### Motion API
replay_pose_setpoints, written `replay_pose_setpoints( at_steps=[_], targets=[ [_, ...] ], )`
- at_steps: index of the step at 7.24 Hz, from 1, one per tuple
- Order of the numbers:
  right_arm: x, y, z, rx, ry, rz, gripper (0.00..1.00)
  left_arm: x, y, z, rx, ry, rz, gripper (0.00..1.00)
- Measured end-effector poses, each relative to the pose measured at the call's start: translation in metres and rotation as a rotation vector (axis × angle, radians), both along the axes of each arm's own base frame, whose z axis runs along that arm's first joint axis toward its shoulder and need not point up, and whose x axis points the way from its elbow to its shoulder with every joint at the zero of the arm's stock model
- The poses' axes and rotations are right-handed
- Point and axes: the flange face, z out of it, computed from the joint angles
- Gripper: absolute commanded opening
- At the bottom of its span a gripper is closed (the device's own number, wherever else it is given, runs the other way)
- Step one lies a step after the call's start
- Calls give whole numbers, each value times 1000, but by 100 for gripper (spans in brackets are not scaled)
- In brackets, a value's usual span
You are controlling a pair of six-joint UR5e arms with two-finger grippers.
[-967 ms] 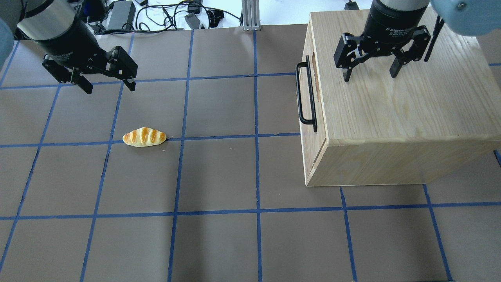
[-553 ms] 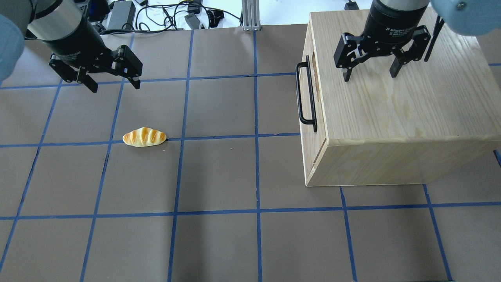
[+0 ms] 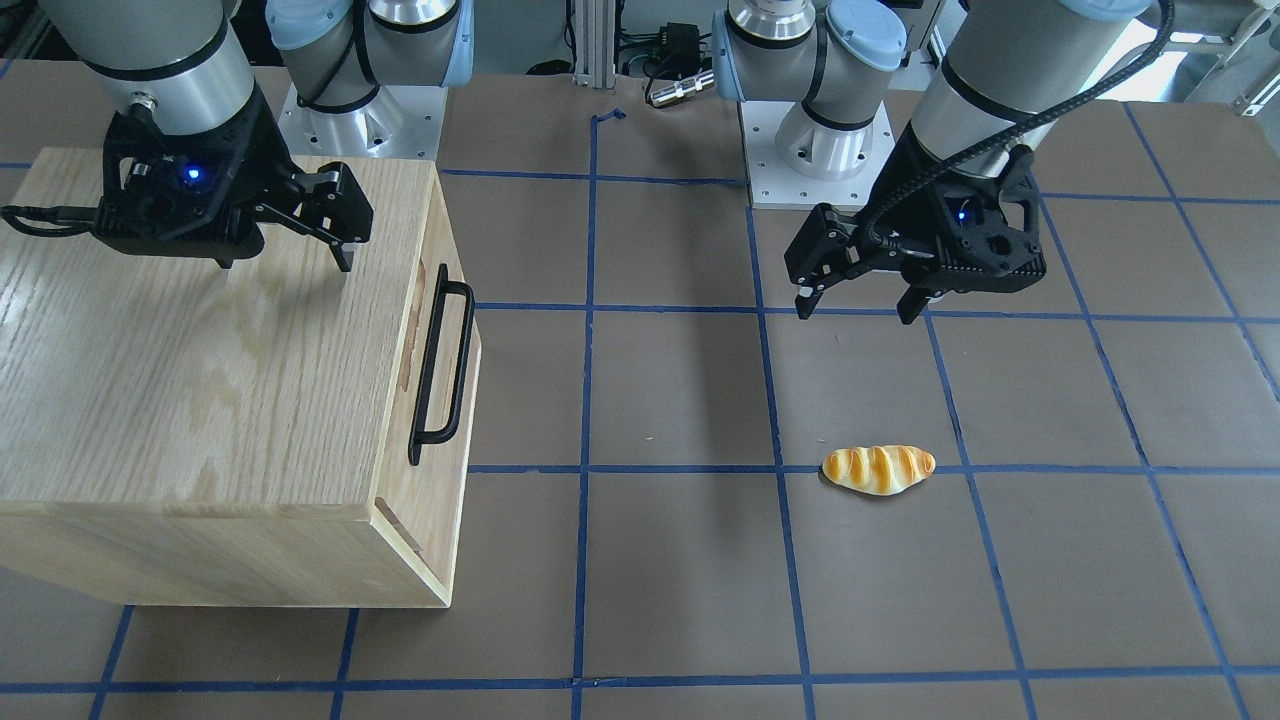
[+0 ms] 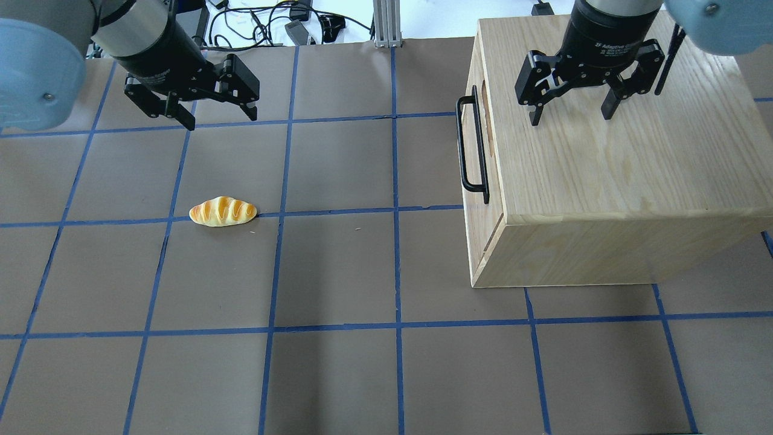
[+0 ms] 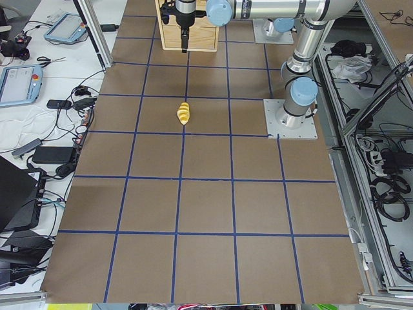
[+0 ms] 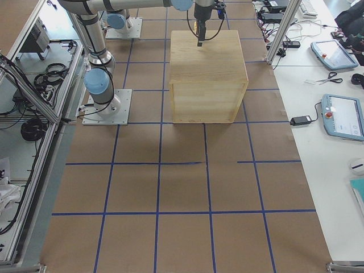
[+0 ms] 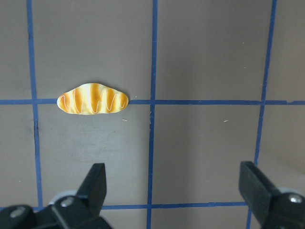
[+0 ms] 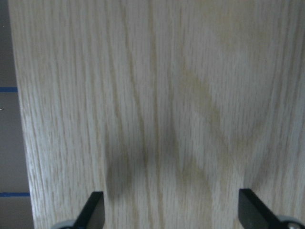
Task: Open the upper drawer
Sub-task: 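Move the left gripper across toward the black drawer handle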
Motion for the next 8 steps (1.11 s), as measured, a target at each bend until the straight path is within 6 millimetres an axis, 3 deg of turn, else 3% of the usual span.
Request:
replay_pose_setpoints(
  at_steps=[8],
  targets=[
    [0,0,0,0,0,0,100,-142,-6,-32,-52,222,33,100]
  ],
)
